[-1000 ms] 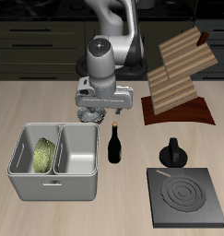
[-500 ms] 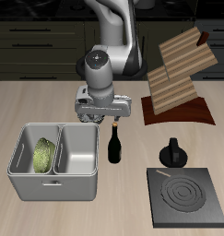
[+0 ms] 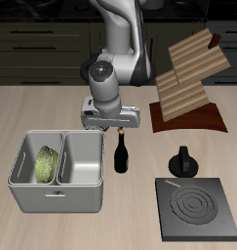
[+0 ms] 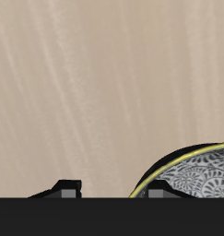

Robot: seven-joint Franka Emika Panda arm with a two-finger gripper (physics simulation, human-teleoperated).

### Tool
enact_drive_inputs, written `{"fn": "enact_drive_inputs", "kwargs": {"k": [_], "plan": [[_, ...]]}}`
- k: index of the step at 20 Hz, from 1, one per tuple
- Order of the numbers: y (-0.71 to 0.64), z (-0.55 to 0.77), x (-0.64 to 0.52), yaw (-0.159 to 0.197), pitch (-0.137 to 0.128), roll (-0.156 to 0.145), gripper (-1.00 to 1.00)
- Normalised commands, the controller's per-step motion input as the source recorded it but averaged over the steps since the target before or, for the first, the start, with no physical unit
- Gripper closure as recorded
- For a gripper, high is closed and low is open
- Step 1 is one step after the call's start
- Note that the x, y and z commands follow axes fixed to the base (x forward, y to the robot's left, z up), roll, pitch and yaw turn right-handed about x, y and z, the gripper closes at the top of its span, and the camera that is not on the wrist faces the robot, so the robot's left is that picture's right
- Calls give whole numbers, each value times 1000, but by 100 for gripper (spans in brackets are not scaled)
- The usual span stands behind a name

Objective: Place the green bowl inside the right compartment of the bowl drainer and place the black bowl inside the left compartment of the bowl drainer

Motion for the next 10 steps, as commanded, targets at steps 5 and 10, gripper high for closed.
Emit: {"fn": "enact_drive_inputs", "kwargs": {"k": [5,10], "plan": [[3,155,-102,6,-18,22,100],[3,294,-189,30,-30,12,100]]}}
